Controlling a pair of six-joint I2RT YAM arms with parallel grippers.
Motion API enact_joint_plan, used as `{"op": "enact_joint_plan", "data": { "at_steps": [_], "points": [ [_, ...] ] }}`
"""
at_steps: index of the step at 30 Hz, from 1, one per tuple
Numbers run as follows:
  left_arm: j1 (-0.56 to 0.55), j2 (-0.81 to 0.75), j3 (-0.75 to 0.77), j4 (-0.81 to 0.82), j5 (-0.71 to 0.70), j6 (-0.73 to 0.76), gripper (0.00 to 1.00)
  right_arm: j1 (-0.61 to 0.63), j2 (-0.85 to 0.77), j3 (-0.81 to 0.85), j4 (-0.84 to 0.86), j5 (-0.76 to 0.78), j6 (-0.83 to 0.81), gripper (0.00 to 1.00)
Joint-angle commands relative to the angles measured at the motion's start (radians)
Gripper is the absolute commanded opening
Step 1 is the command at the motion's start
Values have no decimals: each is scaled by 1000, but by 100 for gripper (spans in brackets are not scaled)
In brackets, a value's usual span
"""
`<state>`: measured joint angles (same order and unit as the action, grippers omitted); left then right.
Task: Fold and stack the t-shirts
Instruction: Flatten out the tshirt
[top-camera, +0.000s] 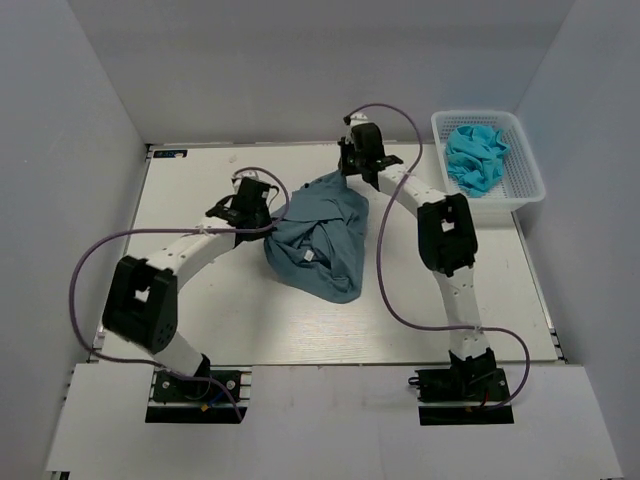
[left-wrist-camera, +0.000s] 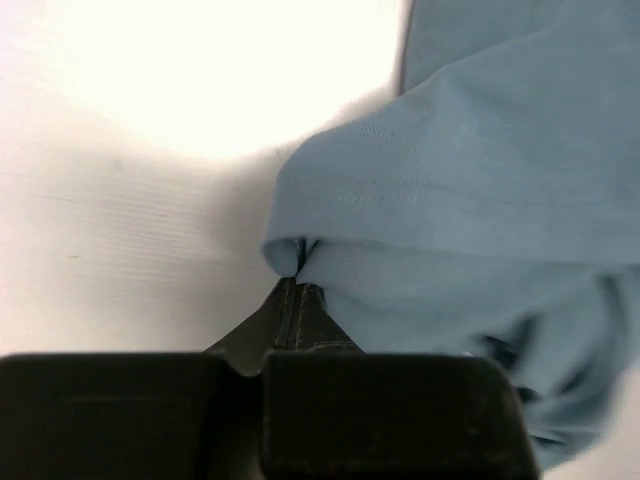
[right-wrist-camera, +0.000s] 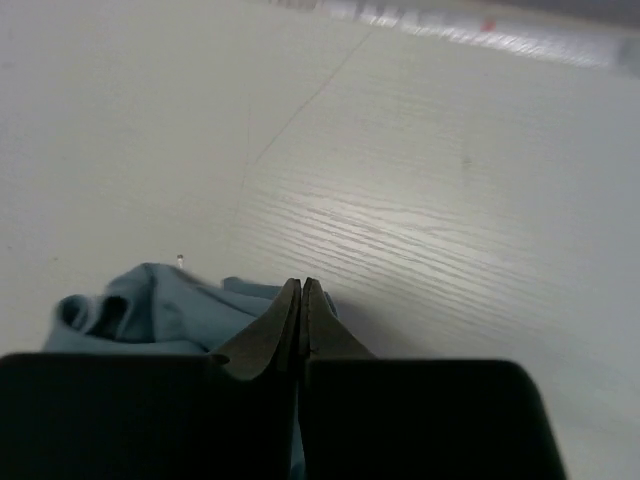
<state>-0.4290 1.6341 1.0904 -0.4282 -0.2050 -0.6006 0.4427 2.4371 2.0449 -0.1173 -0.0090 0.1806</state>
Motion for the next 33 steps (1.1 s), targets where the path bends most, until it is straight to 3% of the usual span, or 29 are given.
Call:
{"op": "enact_joint_plan", "data": {
  "at_steps": [1,11,20,28,33],
  "points": [
    [4,-166,22,-32,-112,-33,0,-6,-274,-108,226,183,-7,0],
    [4,-529,109,-113,-358,-33,0,-28,-824,-474,327,587,-70,0],
    [13,-732,245,-256,-701,-65,0,-44,-1271,-664,372,722,-239,0],
    [13,-842,344,-323,-807,-39,0,-41,-1533,-698,269,666,-250,0],
    [4,-910,440,-273,-699,77,0,-41,-1635,-632,184,560,-216,0]
  ]
}}
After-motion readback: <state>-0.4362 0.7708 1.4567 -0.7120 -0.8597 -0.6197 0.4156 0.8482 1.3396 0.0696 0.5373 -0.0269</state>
